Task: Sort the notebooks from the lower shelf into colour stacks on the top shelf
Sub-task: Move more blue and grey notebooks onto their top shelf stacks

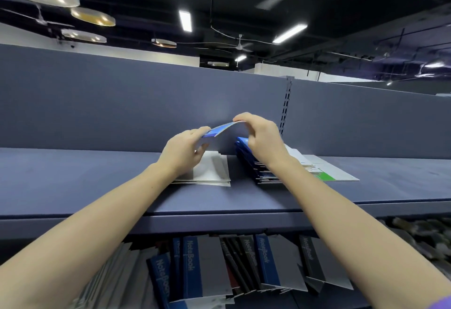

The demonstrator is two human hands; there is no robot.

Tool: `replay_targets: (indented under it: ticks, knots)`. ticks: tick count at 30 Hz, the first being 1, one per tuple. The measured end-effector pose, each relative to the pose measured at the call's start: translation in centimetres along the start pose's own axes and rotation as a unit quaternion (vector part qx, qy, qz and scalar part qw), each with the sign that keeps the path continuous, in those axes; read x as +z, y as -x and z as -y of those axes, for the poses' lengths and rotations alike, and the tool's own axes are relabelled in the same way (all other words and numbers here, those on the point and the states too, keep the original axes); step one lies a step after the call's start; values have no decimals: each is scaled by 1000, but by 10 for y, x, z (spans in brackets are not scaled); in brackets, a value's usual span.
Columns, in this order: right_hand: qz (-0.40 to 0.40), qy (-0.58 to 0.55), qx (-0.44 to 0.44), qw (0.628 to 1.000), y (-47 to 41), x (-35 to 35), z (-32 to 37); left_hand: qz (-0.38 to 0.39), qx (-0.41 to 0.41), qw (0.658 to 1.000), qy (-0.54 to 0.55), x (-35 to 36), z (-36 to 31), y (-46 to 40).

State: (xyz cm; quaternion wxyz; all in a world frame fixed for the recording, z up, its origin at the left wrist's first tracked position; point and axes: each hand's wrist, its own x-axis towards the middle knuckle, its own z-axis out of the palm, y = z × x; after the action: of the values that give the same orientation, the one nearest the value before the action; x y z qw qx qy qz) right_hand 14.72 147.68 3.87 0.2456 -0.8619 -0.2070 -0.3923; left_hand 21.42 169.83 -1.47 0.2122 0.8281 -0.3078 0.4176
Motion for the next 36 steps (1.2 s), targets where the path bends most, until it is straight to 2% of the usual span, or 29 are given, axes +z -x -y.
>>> replay_targets:
  ticks: [4, 8, 10, 14, 15, 18, 24, 27, 29, 33, 36]
  knots:
    - [-64, 29, -18, 997, 6, -28, -27, 47, -1, 998, 45, 3, 2, 2]
    - [-90, 75, 13, 993, 29, -51, -58, 71, 4, 997, 22, 6, -4, -1]
    - [-66, 82, 36, 994, 43, -56, -70, 74, 12, 997, 19, 8, -7, -1]
    - [105, 66, 156, 980, 60, -61, -76, 87, 31, 996, 4, 12, -9, -3]
    - [125, 52, 178, 975, 63, -63, -74, 88, 35, 996, -1, 12, -9, -3]
    - [141, 10, 212, 967, 62, -67, -73, 89, 36, 995, -15, 11, -9, -3]
    - [149, 53, 205, 966, 58, -60, -74, 109, 32, 992, -51, 4, -11, 1]
    - [141, 79, 189, 968, 54, -53, -74, 150, 39, 984, -82, 4, -18, -1]
    - [148, 64, 199, 967, 50, -55, -75, 186, 12, 979, -86, 6, -24, -3]
    - [116, -61, 281, 951, 43, -69, -86, 185, -104, 974, 72, 14, -59, -12]
    - [106, -78, 316, 940, 46, -73, -101, 181, -102, 973, 102, 22, -87, -18]
